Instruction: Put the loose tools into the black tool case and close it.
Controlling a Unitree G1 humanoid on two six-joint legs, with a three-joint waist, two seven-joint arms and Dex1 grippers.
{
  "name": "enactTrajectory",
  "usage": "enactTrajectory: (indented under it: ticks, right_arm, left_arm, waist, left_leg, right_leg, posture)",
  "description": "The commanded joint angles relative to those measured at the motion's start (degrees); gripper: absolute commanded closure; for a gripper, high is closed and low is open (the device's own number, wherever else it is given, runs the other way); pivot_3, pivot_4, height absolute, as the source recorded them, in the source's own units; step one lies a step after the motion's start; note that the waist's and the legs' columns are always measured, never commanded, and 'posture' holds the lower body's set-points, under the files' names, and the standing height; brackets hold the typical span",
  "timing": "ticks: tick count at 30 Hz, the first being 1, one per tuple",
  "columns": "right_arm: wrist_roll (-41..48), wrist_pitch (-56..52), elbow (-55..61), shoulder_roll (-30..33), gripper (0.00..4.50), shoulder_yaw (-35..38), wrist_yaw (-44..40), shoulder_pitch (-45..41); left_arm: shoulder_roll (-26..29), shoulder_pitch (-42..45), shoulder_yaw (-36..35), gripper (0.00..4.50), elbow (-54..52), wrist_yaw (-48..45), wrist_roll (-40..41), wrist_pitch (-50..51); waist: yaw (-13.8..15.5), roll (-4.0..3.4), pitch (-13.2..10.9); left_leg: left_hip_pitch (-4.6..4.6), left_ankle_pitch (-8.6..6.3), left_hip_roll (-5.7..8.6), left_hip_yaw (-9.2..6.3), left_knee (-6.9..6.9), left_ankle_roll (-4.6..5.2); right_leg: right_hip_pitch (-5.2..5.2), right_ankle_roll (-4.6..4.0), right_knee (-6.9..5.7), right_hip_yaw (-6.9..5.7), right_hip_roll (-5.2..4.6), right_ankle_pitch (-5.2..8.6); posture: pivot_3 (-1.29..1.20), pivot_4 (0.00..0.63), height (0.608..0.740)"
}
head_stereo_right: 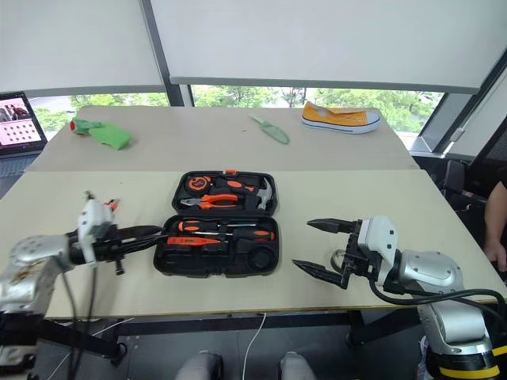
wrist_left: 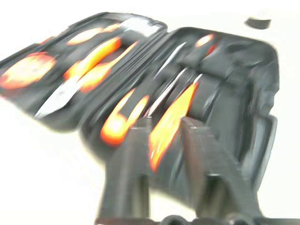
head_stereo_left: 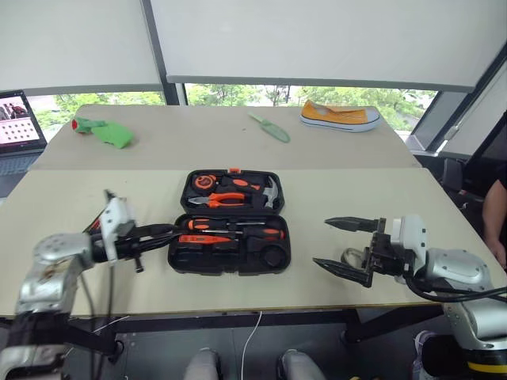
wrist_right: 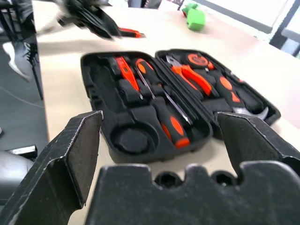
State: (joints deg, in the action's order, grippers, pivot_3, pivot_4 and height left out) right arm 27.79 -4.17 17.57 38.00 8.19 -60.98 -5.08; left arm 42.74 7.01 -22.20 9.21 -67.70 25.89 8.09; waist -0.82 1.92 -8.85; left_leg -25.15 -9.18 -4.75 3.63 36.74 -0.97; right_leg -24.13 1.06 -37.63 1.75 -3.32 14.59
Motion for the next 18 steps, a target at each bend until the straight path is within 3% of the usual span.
enactTrajectory:
  ticks: [1,6,8,12,18]
  right_arm:
    - [0.62,7.65,-0.04,-2.99,0.00,1.51,-0.80,1.45]
    - [3.31,5.95,1.32,-5.83,0.00,0.97,1.10,3.53]
    - [3.72,6.31,1.40,-6.90,0.00,0.60,1.20,4.38]
    - [2.37,8.31,0.70,-7.74,0.00,-0.19,0.90,5.25]
    - [2.14,7.85,1.70,-7.47,0.00,-1.13,1.36,3.63]
  left_arm:
    - [-1.35,-13.27,-16.25,1.72,-0.97,7.42,2.56,-1.21]
    - [-4.49,-24.45,-24.98,0.02,-1.68,13.32,5.28,1.77]
    - [-5.92,-26.28,-26.64,0.02,-1.00,16.16,5.68,2.14]
    - [-7.19,-25.99,-26.51,0.02,-2.53,20.75,6.11,3.85]
    - [-2.17,-15.46,-22.48,0.02,-3.93,25.66,9.03,14.36]
  waist:
    - [-0.57,0.05,0.01]
    - [0.74,0.18,0.04]
    - [1.34,0.28,0.11]
    - [1.73,0.37,0.17]
    - [1.67,0.51,0.25]
  left_leg:
    - [0.00,-0.01,-0.03,0.02,-0.01,-0.01]
    - [0.02,-0.02,-0.03,0.08,-0.04,-0.07]
    - [0.19,-0.31,-0.06,0.10,-0.03,-0.55]
    - [0.21,-0.37,-0.05,0.17,-0.03,-0.63]
    - [0.19,-0.37,-0.05,0.22,-0.03,-0.63]
  right_leg:
    - [-0.01,0.07,0.03,0.01,0.00,0.07]
    - [0.01,0.10,0.01,-0.10,-0.13,0.14]
    - [-0.04,-0.12,0.13,-0.20,-0.20,0.44]
    - [-0.02,-0.16,0.15,-0.31,-0.43,0.42]
    - [-0.01,-0.19,0.08,-0.75,-0.64,0.42]
  posture:
    - [0.00,0.150,0.740]
    - [0.00,0.150,0.740]
    - [0.00,0.150,0.740]
    - [0.00,0.150,0.740]
    - [0.00,0.150,0.740]
